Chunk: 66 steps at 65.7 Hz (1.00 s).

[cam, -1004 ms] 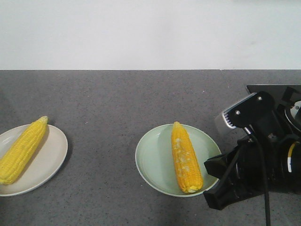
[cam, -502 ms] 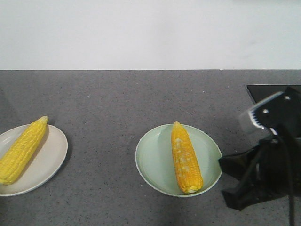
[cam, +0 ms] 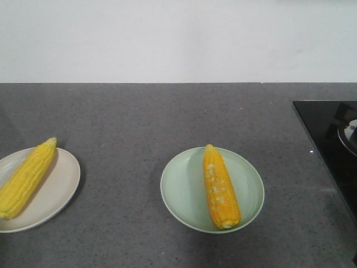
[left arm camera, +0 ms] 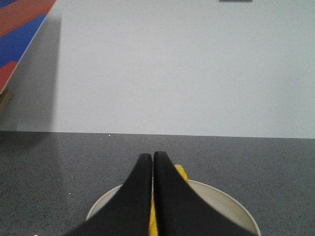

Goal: Distribute corn equally

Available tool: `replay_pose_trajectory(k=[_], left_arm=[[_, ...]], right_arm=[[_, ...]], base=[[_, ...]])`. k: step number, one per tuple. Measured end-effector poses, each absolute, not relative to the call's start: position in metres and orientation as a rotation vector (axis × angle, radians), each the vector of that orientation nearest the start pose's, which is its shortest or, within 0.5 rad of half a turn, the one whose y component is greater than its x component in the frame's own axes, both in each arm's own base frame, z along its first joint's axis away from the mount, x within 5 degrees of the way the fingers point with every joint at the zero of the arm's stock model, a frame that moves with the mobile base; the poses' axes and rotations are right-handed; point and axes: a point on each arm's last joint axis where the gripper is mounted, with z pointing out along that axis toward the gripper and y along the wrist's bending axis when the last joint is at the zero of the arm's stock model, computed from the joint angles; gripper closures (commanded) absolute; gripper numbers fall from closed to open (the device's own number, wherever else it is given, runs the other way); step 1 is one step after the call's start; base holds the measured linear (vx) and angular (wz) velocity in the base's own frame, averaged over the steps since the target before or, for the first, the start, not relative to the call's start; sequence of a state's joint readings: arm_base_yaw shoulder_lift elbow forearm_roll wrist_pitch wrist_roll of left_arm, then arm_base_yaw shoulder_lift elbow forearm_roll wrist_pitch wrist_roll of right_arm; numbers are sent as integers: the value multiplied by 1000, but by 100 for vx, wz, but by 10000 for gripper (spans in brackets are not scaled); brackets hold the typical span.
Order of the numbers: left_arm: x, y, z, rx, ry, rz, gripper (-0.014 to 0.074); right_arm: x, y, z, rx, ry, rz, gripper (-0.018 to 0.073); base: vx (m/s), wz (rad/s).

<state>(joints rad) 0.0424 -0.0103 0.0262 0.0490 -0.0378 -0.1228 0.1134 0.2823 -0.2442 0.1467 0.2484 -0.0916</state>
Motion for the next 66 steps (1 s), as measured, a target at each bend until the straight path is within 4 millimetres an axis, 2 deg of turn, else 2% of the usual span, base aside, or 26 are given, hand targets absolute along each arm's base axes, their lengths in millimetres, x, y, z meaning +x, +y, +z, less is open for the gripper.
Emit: replay_pose_trajectory(k=[12, 27, 66], left_arm=[[56, 2, 208, -83, 1459, -27, 603], [56, 2, 208, -83, 1459, -27, 603], [56, 2, 208, -83, 1458, -27, 603]], right_arm=[[64, 6, 225, -19, 1654, 104, 570], [58, 3, 198, 12, 1600, 78, 570], [57, 2, 197, 19, 1576, 53, 570]], base=[[0, 0], [0, 0], [0, 0]])
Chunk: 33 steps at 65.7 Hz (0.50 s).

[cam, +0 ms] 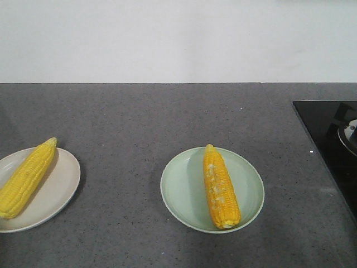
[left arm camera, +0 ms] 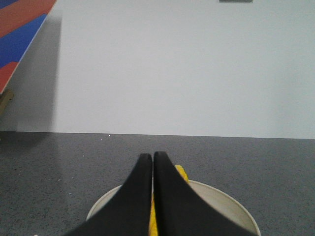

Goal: Distribute corn equally

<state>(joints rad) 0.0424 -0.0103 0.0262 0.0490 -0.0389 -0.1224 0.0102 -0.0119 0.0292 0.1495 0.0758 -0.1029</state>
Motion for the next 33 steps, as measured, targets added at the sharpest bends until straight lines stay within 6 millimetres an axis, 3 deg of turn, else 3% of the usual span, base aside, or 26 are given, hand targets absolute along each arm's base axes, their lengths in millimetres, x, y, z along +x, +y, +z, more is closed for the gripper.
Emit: replay_pose_trajectory(k=[33], left_arm=[[56, 2, 208, -83, 1458, -27, 603]], right_arm=[[57, 2, 197, 19, 1576, 53, 570]], base=[[0, 0]])
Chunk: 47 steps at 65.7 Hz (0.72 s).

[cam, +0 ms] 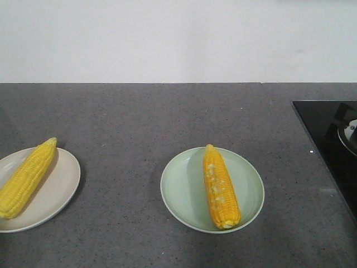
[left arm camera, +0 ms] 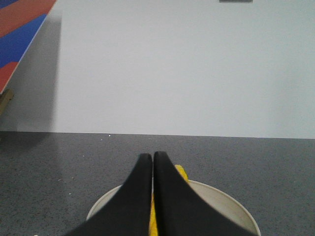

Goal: Distribute corn equally

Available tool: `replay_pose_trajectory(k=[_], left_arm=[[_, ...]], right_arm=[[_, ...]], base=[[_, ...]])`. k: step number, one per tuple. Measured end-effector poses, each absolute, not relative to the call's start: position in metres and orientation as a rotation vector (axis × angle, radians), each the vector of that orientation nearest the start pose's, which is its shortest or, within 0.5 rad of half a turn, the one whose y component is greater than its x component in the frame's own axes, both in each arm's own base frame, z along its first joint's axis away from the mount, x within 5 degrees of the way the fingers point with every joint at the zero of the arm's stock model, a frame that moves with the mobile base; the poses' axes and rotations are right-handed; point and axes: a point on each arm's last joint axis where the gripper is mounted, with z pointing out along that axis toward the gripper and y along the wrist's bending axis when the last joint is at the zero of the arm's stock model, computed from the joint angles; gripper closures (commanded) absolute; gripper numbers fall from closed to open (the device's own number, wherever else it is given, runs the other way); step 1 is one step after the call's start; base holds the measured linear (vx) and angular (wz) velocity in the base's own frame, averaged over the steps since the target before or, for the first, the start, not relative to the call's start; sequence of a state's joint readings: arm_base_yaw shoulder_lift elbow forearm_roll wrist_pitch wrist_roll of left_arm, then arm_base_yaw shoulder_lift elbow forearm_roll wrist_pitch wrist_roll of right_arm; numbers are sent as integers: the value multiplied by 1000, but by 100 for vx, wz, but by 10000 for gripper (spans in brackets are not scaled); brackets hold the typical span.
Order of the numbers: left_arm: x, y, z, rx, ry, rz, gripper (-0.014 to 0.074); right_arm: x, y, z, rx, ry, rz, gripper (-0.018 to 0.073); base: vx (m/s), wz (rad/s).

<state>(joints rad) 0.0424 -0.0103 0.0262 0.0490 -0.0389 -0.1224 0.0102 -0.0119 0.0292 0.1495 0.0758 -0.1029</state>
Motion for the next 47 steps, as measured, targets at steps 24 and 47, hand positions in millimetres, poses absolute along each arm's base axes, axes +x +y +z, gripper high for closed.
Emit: replay_pose_trajectory(k=[24, 47], left_arm=[[56, 2, 208, -83, 1458, -27, 603], [56, 2, 208, -83, 1458, -27, 603]], right_arm=[[57, 2, 197, 19, 1576, 53, 570], [57, 2, 197, 19, 1576, 53, 570]], base=[[0, 0], [0, 0]])
